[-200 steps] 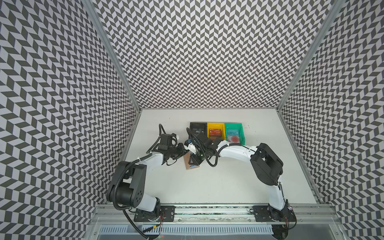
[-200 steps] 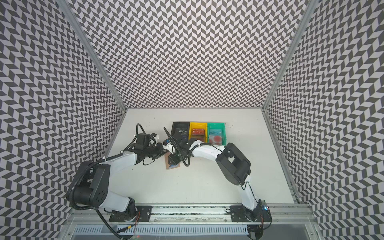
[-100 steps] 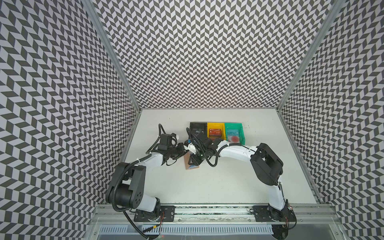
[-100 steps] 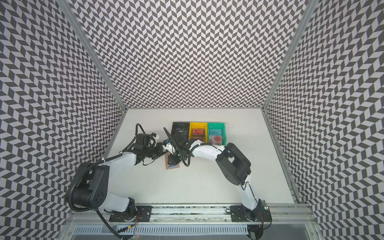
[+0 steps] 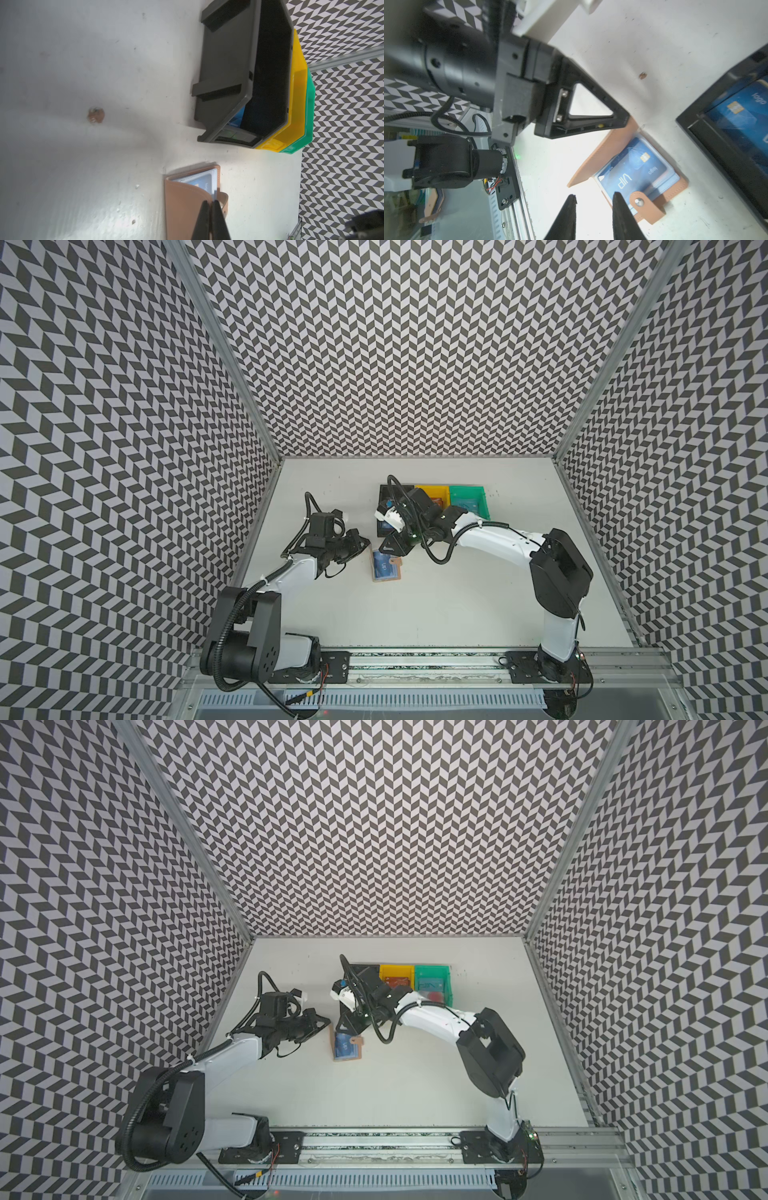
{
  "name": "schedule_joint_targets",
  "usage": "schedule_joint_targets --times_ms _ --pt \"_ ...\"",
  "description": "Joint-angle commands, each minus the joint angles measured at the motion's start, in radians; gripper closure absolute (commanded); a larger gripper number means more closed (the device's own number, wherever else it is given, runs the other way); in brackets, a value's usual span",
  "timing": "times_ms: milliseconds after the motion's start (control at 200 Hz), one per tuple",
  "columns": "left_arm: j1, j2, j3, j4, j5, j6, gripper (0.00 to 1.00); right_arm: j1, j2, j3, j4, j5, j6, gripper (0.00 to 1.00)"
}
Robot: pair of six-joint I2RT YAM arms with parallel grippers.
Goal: Take the credit cards out of the card holder
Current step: Open the card holder at the center of the table.
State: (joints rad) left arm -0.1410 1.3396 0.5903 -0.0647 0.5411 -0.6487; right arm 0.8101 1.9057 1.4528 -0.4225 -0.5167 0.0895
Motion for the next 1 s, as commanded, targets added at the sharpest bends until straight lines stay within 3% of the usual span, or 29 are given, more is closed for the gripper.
schedule_joint_targets --times_ms 0,125,696,991 --pt "0.005 -0.014 -0.027 -0.061 -0.047 0.011 1.0 -0.005 0.034 -0.02 0.045 -0.045 0.016 0.81" --pt "0.004 -0.016 -0.029 -0.093 -0.085 0.022 1.0 -0.001 0.086 -0.017 0.065 -0.067 0.033 0.89" --pt "0.003 -0.01 -0.021 -0.191 -0.192 0.058 1.0 0.05 0.19 0.008 0.05 -0.081 0.014 0.9" --pt "0.003 -0.003 -0.029 -0.183 -0.186 0.061 1.0 0.067 0.236 0.026 0.069 -0.118 0.026 0.9"
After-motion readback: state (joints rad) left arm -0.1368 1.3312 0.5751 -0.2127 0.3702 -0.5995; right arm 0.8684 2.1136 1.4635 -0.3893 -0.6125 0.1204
